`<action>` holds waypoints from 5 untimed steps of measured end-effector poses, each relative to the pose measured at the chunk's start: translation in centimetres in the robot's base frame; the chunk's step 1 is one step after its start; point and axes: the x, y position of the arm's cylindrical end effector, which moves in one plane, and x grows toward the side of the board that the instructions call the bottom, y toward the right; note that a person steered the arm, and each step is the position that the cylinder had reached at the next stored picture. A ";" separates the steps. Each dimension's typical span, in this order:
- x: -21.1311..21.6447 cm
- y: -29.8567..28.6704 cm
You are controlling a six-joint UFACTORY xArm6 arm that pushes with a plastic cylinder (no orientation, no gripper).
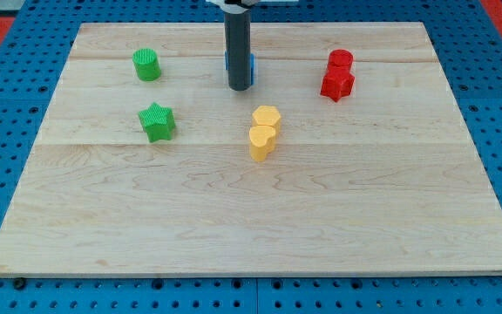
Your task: Push the green star into the green circle
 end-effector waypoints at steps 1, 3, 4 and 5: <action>4.3 -2.0; 8.7 -7.9; 6.8 -11.1; 9.6 -12.3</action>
